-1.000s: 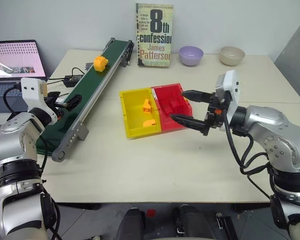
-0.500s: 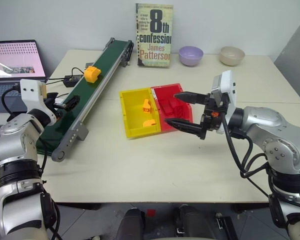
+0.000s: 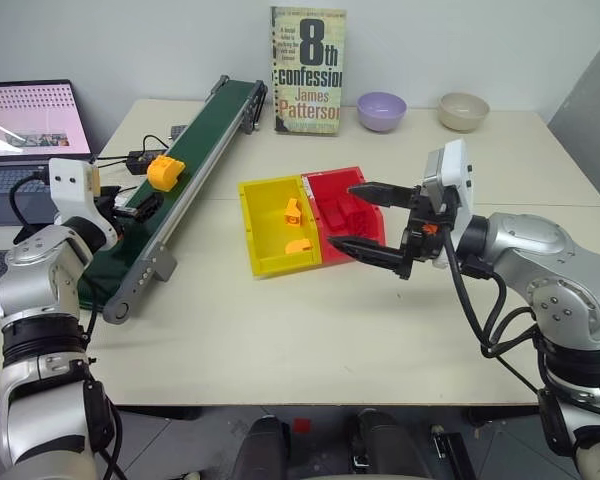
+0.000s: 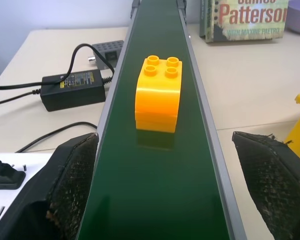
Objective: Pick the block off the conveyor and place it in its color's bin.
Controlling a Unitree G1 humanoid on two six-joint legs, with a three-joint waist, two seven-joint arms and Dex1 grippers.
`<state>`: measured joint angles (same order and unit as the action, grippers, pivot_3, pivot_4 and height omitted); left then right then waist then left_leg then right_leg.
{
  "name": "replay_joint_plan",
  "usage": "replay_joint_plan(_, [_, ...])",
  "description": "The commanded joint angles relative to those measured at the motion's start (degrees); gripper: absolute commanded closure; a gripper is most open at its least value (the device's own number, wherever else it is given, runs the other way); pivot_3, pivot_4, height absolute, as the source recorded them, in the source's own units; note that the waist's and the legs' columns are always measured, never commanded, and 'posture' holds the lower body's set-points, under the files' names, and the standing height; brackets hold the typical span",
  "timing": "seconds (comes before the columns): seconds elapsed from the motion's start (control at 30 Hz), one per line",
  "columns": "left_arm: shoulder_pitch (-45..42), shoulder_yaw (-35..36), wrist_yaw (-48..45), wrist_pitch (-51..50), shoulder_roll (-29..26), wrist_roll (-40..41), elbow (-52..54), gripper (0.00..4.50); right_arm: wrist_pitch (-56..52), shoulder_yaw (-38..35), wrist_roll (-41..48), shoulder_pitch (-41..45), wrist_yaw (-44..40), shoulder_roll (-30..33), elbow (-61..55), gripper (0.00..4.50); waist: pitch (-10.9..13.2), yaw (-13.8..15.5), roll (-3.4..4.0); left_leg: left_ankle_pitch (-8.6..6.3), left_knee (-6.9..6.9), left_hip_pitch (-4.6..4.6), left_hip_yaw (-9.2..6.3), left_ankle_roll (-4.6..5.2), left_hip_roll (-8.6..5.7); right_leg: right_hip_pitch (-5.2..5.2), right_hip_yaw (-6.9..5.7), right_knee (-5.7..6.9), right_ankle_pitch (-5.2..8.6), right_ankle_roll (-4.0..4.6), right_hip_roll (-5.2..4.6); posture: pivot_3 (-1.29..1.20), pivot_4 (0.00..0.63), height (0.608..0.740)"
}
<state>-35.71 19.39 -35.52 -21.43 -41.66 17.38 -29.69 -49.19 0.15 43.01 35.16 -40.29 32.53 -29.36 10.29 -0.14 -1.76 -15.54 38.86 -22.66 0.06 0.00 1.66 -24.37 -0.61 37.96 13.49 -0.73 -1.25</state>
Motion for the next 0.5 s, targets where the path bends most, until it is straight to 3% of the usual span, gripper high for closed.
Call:
replay_joint_plan(0.03, [-1.74,0.05,-0.02,1.54,-1.39,-0.54,-0.12,0.03,-0.82,-1.81,3.03,0.42,-0.32,1.12,-2.97,0.00,0.00,0.00,0.00,0.00,0.00,0.00,0.00,0.00,0.00,0.00,0.00,0.00,0.00,0.00,0.00,0.00,0.150,0.740])
replay_joint_plan(0.33, [-1.05,-0.01,-0.23,1.94,-1.63,-1.10,-0.95,0.03,-2.21,-2.04,6.03,0.40,-0.44,2.70,-3.61,0.00,0.00,0.00,0.00,0.00,0.00,0.00,0.01,0.00,0.00,0.00,0.00,0.00,0.00,0.00,-0.01,0.00,0.150,0.740])
replay_joint_plan(0.5, [2.57,1.25,-0.03,0.67,-2.30,-0.52,2.03,0.93,-1.70,-1.56,6.12,1.07,-0.49,2.98,-2.70,0.00,0.00,-0.02,0.00,0.00,0.00,0.00,0.00,0.00,0.02,0.00,0.01,-0.01,0.00,0.00,-0.01,0.00,0.150,0.740])
